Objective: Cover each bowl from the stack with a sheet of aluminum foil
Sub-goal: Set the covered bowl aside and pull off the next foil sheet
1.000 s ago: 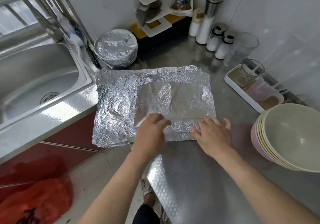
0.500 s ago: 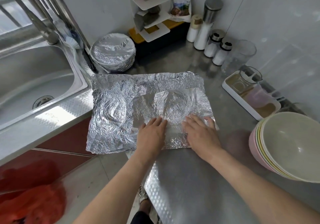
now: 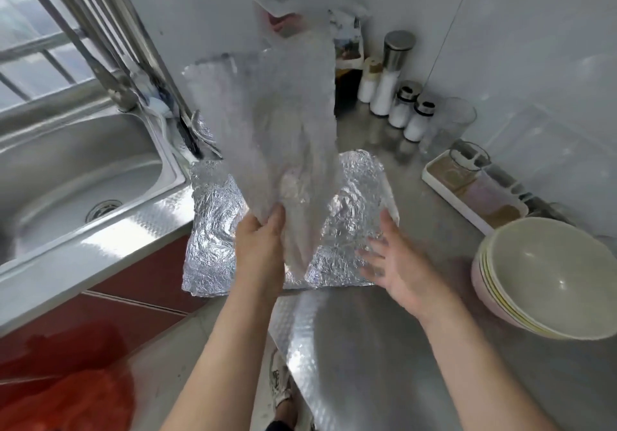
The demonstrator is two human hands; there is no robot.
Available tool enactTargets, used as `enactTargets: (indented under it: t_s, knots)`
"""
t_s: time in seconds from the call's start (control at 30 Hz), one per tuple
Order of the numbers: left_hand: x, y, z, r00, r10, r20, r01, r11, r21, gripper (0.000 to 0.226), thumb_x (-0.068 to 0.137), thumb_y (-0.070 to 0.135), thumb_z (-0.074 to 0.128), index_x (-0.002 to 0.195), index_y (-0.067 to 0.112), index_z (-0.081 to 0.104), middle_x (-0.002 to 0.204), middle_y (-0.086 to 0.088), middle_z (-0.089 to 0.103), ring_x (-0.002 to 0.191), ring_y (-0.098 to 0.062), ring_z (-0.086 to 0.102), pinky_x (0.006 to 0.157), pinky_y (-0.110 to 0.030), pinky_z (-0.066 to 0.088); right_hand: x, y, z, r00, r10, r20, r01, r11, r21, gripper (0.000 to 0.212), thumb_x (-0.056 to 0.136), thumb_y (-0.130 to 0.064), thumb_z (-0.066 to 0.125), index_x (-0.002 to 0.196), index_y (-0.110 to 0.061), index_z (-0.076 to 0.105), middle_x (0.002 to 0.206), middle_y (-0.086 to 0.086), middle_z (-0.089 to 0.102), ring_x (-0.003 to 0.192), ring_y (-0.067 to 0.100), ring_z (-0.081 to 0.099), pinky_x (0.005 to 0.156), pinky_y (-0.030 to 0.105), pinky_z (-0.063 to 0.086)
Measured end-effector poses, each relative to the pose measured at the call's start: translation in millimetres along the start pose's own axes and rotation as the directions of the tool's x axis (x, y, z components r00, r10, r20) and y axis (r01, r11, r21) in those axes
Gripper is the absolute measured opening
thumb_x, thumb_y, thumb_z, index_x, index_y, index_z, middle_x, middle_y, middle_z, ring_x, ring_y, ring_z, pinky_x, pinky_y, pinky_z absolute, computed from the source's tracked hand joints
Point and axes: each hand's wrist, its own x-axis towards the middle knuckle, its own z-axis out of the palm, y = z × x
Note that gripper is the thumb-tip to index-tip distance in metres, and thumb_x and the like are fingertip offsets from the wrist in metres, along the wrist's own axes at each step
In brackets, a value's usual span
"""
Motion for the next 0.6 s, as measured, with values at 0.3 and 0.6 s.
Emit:
enactTargets:
  t_s: [0.3, 0.6]
  knots:
    - [-38, -81, -15, 0.891, -0.451, 0.06, 0.438, 0.813, -0.385, 0.019, 0.098, 0.002, 0.051, 0.116, 0.0, 0.054, 0.109, -0.021, 0.066, 0.092, -0.029, 0.07, 0.074, -0.041, 0.059, 12, 47, -9, 0.943, -0.053, -0.328, 0.109, 0.982, 0.152, 0.053, 0.073, 0.004, 0.076, 0.119, -0.017, 0.059, 0.1, 0.007, 0.066, 0.084, 0.02, 0.064, 0.079, 0.035, 0.053]
    - [-37, -106, -33, 0.898, -0.406, -0.171, 0.417, 0.908, 0.036, 0.019, 0.089, -0.003, 0.063, 0.078, 0.008, 0.051, 0.063, -0.009, 0.047, 0.048, -0.016, 0.047, 0.048, -0.026, 0.045, 23, 63, -41, 0.871, -0.244, -0.428, 0.077, 0.926, -0.371, 0.042, 0.088, 0.002, 0.059, 0.128, -0.01, 0.058, 0.076, -0.004, 0.061, 0.065, 0.011, 0.055, 0.051, 0.013, 0.039]
